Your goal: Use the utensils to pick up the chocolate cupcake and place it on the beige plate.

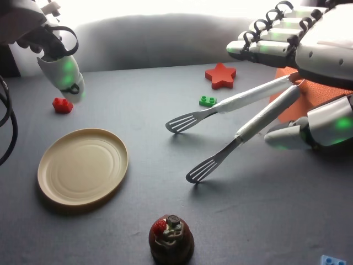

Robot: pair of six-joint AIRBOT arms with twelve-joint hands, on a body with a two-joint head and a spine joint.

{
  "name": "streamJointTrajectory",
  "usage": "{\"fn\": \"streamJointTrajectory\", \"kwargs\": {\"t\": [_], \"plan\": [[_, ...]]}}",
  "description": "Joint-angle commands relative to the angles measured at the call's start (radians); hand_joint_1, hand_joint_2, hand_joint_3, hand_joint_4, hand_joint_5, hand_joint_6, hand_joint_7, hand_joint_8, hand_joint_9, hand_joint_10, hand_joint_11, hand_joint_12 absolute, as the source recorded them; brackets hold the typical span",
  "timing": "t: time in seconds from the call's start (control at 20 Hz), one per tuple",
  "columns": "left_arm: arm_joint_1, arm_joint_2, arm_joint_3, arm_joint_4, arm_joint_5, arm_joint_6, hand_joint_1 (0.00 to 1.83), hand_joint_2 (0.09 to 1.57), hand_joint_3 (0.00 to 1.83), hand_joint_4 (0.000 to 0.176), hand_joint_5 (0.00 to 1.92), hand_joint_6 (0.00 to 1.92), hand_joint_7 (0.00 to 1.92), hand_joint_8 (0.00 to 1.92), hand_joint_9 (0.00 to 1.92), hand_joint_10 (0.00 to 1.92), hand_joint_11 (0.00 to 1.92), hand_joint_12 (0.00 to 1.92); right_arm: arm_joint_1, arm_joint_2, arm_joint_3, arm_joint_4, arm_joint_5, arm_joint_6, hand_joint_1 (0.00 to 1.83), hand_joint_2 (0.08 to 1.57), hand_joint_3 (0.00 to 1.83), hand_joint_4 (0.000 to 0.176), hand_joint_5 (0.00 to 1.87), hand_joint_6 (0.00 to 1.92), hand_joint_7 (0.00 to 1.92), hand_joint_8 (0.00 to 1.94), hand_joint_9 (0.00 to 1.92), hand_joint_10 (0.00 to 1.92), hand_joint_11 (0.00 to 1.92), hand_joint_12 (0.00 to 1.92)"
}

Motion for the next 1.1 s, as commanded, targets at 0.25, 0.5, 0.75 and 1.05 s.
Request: {"fn": "streamJointTrajectory", "kwargs": {"t": [0.25, 0.5, 0.75, 1.05], "plan": [[-0.007, 0.002, 0.006, 0.076, -0.012, 0.004, 0.34, 1.01, 0.00, 0.000, 0.15, 0.01, 0.16, 0.01, 0.17, 0.01, 0.00, 0.53, 0.018, 0.003, 0.001, 0.005, 0.118, -0.009, 0.43, 0.86, 0.00, 0.000, 0.01, 0.00, 0.01, 0.00, 0.02, 0.01, 0.02, 0.04], [-0.007, -0.001, 0.008, 0.076, -0.012, 0.004, 0.32, 1.02, 0.00, 0.000, 0.15, 0.00, 0.14, 0.00, 0.17, 0.00, 0.00, 0.49, 0.085, -0.075, 0.034, 0.005, 0.001, 0.010, 0.49, 0.89, 0.02, 0.000, 0.00, 0.00, 0.00, 0.00, 0.00, 0.00, 0.01, 0.05], [-0.007, -0.002, 0.009, 0.076, -0.013, 0.004, 0.31, 1.03, 0.00, 0.000, 0.13, 0.00, 0.14, 0.00, 0.16, 0.00, 0.00, 0.46, 0.167, -0.238, 0.195, 0.005, -0.197, 0.141, 0.54, 0.95, 0.01, 0.000, 0.00, 0.00, 0.00, 0.00, 0.00, 0.00, 0.00, 0.00], [-0.007, -0.003, 0.010, 0.077, -0.013, 0.004, 0.35, 1.03, 0.00, 0.000, 0.14, 0.00, 0.14, 0.00, 0.15, 0.00, 0.00, 0.41, 0.181, -0.380, 0.324, 0.009, -0.331, 0.211, 0.68, 0.95, 0.00, 0.000, 0.00, 0.00, 0.00, 0.00, 0.00, 0.00, 0.00, 0.00]]}}
